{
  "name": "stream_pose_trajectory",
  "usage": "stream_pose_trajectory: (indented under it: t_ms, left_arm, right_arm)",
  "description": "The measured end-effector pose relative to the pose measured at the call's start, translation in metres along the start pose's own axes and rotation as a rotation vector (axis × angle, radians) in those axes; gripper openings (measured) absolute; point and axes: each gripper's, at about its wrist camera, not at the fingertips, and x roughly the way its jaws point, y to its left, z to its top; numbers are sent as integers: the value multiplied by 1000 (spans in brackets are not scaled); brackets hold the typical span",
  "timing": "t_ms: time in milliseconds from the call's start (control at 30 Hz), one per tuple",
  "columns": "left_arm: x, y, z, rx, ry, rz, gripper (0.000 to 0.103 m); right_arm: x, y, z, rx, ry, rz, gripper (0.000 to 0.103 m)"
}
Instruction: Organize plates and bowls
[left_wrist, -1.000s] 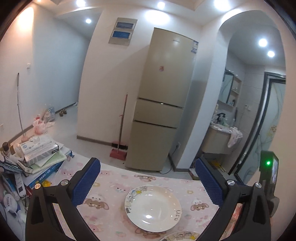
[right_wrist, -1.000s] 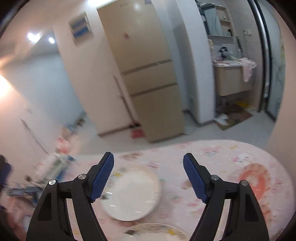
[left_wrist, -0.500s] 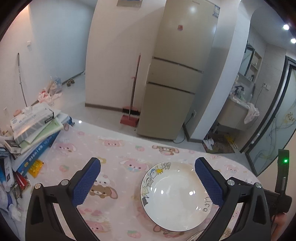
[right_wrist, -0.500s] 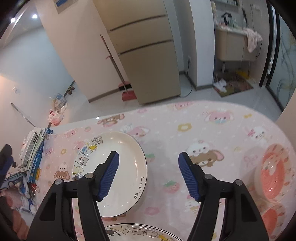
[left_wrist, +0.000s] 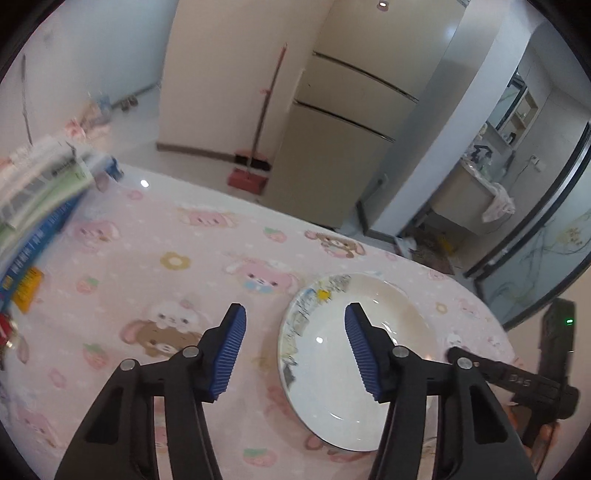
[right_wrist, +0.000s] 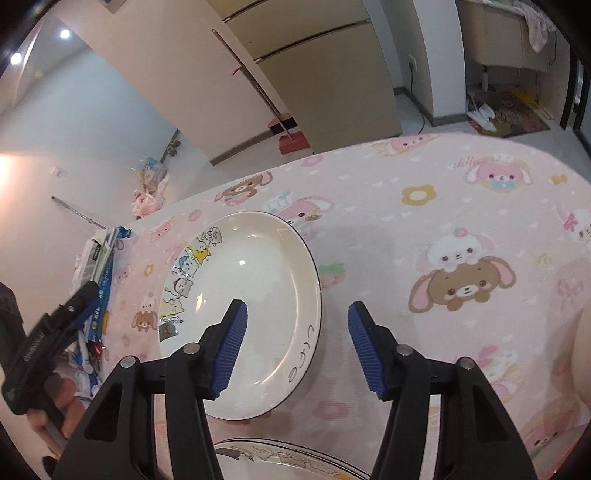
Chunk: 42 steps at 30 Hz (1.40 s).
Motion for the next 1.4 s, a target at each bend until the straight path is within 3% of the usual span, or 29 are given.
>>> stream_pose_trajectory:
  t_ms: [100, 233, 367, 500, 567, 633, 767, 800, 900, 1100, 1200, 1333, 1400]
  left_arm:
    - [12, 5, -2, -20, 43, -26, 55]
    - [26, 3, -7, 46, 54, 74, 35]
    - [43, 13, -11, 14, 108, 52, 33]
    - [55, 14, -13, 30, 119, 100, 32]
    - [55, 13, -13, 37, 119, 96, 33]
    - [51, 11, -12, 42, 112, 76, 33]
    - [38, 6, -10, 65, 77, 53, 33]
    - [37, 5, -9, 65, 79, 42, 33]
    - [41, 6, -9, 53, 108, 34, 33]
    - [52, 7, -12, 56, 155, 66, 34]
    - [51, 4, -13, 68, 157, 61, 34]
    - [59, 3, -15, 67, 182, 71, 34]
    - [63, 4, -17, 63, 193, 70, 34]
  right_arm:
    - [12, -1, -1, -12, 40, -4, 36]
    - [17, -7, -1, 16, 36, -3, 30]
    - [19, -13, -1, 16, 24, 17, 24]
    - [19, -20, 5, 10, -14, -9, 18]
    - [14, -17, 8, -43, -69, -90, 17]
    - [11, -16, 10, -87, -90, -93, 17]
    - [12, -14, 9, -44, -28, 109, 17]
    - [12, -10, 8, -59, -29, 111, 17]
    - [16, -4, 7, -93, -47, 16, 17]
    - [15, -27, 5, -21, -64, 76, 17]
    - [14, -31, 6, -6, -66, 41, 17]
    - [22, -27, 5, -18, -35, 68, 17]
    - [24, -22, 3, -43, -33, 23, 16]
